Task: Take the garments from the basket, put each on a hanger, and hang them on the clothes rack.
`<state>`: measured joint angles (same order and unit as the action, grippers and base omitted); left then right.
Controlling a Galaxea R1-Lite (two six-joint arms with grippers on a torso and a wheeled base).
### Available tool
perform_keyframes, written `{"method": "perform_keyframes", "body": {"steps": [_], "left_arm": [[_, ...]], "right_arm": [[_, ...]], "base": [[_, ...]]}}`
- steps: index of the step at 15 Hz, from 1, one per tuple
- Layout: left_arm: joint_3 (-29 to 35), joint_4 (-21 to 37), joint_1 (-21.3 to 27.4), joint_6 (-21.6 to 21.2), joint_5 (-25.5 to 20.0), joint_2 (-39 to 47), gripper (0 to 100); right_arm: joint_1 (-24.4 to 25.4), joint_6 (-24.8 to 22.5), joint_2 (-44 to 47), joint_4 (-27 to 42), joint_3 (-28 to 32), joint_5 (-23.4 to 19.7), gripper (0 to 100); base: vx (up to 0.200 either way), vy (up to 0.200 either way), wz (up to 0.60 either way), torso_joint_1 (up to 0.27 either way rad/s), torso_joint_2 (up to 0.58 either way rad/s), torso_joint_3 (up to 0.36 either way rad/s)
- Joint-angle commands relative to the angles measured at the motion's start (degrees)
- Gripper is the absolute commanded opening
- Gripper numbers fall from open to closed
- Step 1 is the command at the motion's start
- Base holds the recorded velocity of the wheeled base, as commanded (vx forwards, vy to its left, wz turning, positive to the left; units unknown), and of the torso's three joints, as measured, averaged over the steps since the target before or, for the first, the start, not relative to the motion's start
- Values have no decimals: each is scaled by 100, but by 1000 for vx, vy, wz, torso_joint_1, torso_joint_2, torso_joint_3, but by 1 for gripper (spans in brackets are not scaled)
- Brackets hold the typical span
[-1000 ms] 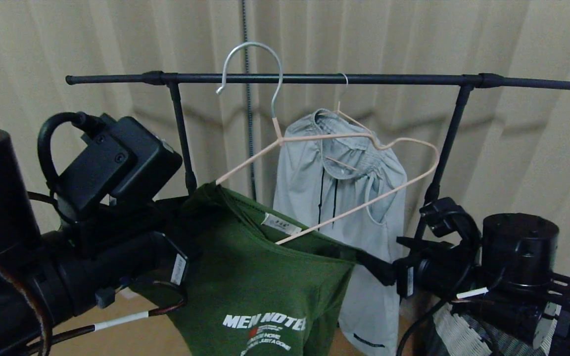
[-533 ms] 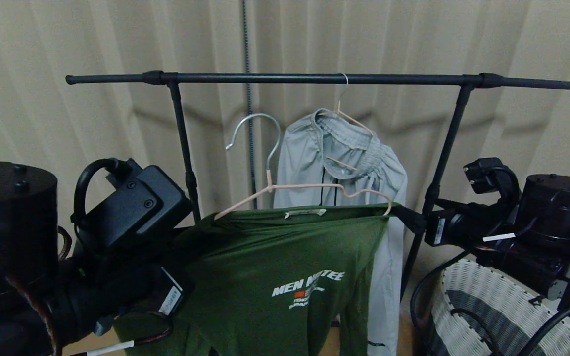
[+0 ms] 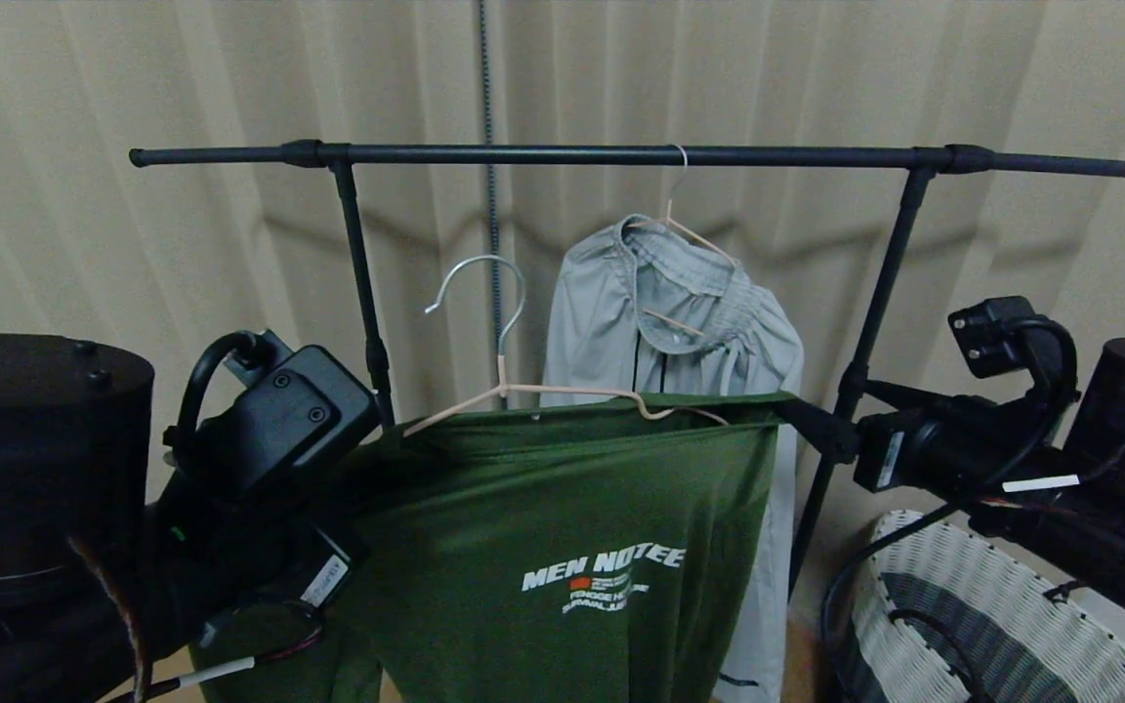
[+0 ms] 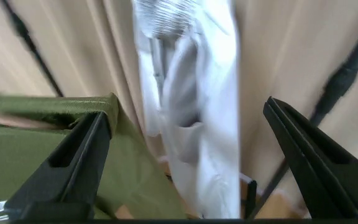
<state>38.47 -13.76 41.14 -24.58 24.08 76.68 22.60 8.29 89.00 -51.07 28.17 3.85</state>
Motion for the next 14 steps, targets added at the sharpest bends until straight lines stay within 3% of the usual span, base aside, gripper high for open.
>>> {"method": "perform_keyframes", "body": {"steps": [1, 2, 4, 6, 12, 14], "left_arm": [[-7, -12, -1, 5, 1, 102, 0], [11, -30, -1, 32, 1, 110, 0], [29, -215, 17, 278, 1, 137, 0], [-15, -355, 34, 454, 1, 154, 0], [-253, -364, 447, 629, -17, -48, 0], [-305, -364, 597, 638, -8, -57, 0]], "right_arm": [[596, -64, -542, 62, -268, -25, 100], [1018, -240, -797, 325, -400, -34, 100], [1335, -495, -1096, 826, -418, -174, 100], [1343, -873, -1324, 1222, -339, -614, 100], [1370, -1787, -691, 1319, 338, -623, 100], [1537, -1857, -384, 1310, 558, -587, 100]], "base": [[0, 0, 0, 0, 0, 0], [0, 0, 0, 0, 0, 0], [0, 0, 0, 0, 0, 0], [0, 0, 0, 0, 0, 0], [0, 0, 0, 0, 0, 0], [0, 0, 0, 0, 0, 0]]}}
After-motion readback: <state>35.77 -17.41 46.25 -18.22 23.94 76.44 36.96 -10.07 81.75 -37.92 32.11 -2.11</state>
